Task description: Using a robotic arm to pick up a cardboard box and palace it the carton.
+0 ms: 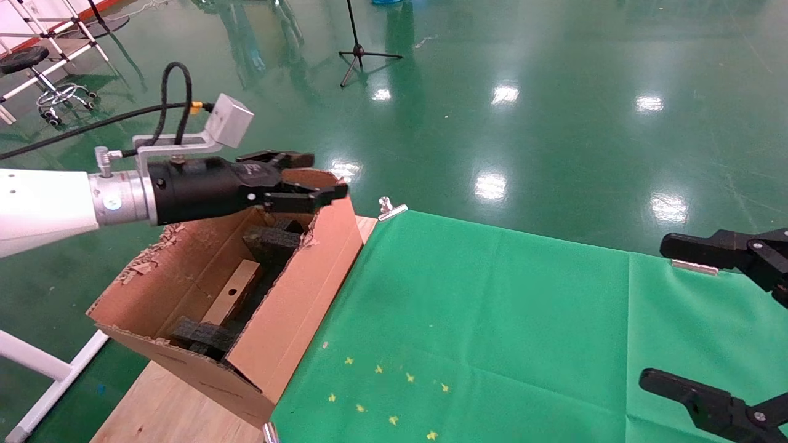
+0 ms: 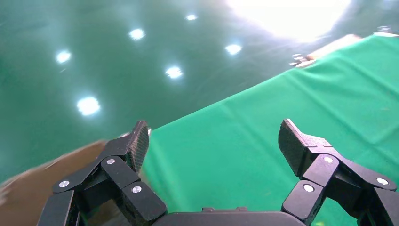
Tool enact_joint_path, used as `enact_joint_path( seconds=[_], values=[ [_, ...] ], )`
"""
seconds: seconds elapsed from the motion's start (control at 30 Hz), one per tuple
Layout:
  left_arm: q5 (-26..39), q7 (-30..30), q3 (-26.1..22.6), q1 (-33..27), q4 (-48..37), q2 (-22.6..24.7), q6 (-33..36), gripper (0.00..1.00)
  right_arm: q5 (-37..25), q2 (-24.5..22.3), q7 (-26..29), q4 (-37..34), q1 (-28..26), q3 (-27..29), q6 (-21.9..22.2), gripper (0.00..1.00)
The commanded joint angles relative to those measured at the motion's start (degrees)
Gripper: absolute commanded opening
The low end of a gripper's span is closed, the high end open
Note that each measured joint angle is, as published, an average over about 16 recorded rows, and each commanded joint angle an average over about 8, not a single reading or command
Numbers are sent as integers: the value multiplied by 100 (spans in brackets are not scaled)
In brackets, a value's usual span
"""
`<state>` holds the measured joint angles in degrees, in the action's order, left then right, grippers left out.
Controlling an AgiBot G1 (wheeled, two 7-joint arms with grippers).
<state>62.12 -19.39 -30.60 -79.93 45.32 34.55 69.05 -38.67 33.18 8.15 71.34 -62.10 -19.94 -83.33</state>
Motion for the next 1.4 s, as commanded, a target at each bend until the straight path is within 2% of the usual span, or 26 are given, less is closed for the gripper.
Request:
enact_joint_path(
  seconds=[0.03,0.97,1.4],
  values=[
    [-137,58,98,124,191,3,112,100,0,0,0,0,0,0,0,100],
    [-1864,794,1341,1689,2599,43,1530,100,0,0,0,0,0,-1,0,100],
    [-2128,892,1526,1920,2944,47,1742,100,4,-1,-1,-2,1,-1,2,100]
  ],
)
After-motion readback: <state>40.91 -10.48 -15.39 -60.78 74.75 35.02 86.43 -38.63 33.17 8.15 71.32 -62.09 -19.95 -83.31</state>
